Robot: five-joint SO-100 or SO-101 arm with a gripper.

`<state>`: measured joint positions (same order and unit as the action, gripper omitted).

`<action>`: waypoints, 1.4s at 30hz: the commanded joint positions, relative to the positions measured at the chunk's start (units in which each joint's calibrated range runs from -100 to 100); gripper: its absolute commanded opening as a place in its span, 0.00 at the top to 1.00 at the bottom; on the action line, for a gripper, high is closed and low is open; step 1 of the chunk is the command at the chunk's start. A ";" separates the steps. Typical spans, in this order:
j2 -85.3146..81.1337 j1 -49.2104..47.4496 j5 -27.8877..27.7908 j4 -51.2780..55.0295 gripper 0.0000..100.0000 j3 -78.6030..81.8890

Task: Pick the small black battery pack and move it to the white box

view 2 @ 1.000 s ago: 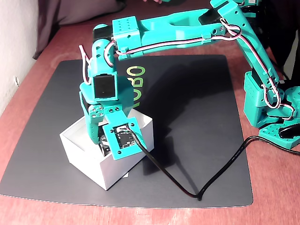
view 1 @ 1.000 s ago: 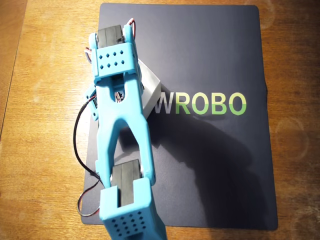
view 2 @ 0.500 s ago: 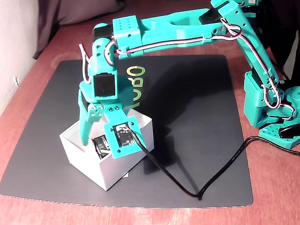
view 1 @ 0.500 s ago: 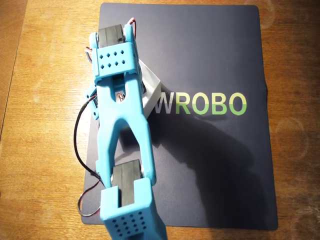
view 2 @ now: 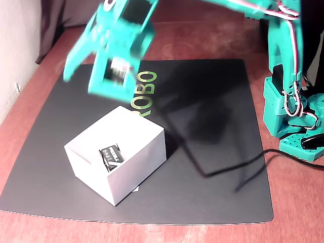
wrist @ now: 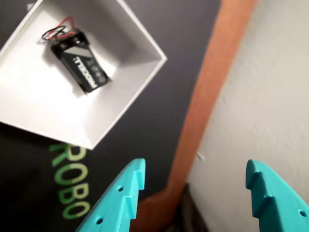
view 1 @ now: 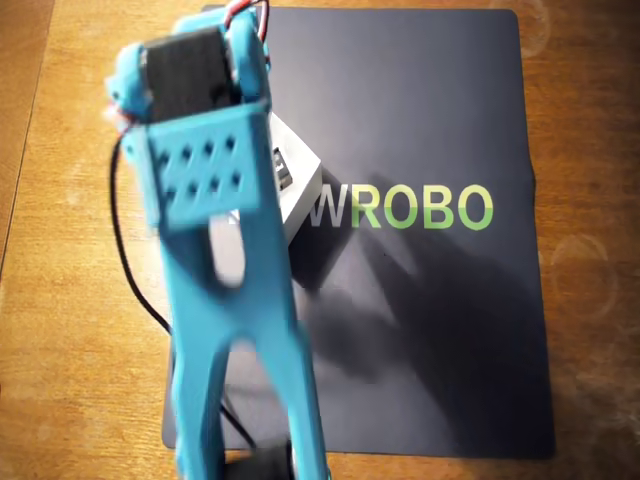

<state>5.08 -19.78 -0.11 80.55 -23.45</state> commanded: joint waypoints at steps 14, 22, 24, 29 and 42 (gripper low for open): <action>-26.79 0.60 4.48 8.85 0.76 19.33; -41.78 -0.11 3.01 -0.79 0.76 49.44; -45.81 0.48 1.54 -2.37 0.75 57.42; -57.12 0.72 -0.52 -3.77 0.76 71.48; -83.69 15.50 0.24 -7.19 0.76 93.79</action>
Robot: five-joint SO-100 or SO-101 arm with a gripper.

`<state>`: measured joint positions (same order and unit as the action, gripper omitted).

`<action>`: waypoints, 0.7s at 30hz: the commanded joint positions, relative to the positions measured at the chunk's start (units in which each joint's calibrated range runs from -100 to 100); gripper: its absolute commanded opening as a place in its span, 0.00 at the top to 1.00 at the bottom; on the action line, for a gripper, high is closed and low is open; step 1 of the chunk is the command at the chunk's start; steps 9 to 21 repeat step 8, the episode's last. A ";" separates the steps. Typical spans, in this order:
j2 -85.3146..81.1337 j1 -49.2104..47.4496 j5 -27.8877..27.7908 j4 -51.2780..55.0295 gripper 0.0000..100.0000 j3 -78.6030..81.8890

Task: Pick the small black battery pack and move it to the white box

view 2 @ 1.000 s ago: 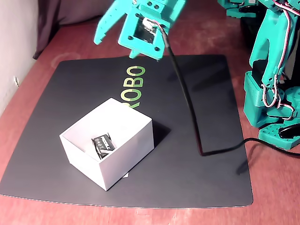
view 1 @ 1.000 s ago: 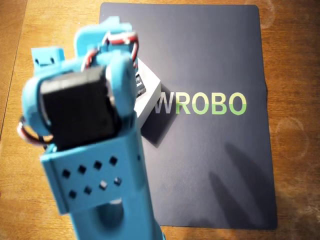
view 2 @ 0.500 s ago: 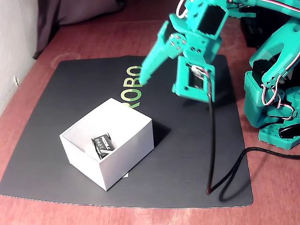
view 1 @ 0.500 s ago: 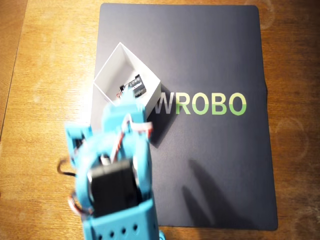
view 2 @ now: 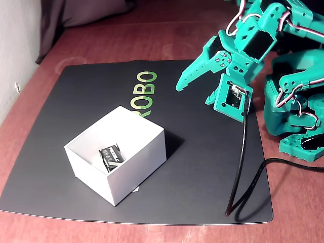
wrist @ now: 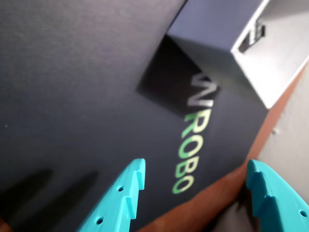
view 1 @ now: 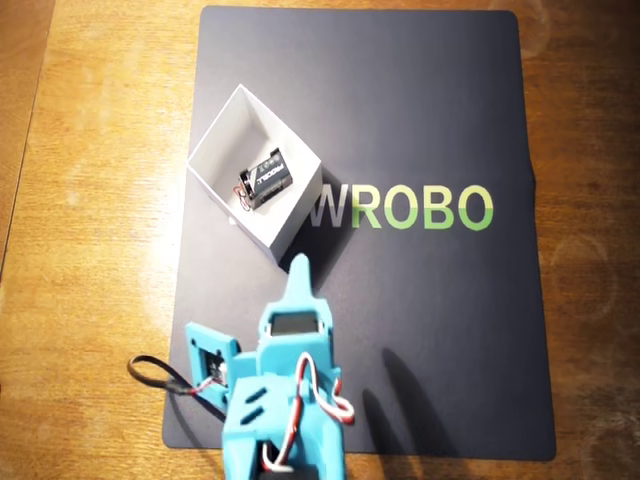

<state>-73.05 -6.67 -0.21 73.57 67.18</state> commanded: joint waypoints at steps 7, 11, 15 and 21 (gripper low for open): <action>-13.18 3.45 1.76 2.06 0.76 7.06; -13.88 3.57 1.76 2.06 0.76 7.69; -13.88 3.57 1.76 2.06 0.76 7.69; -13.88 3.57 1.76 2.06 0.76 7.69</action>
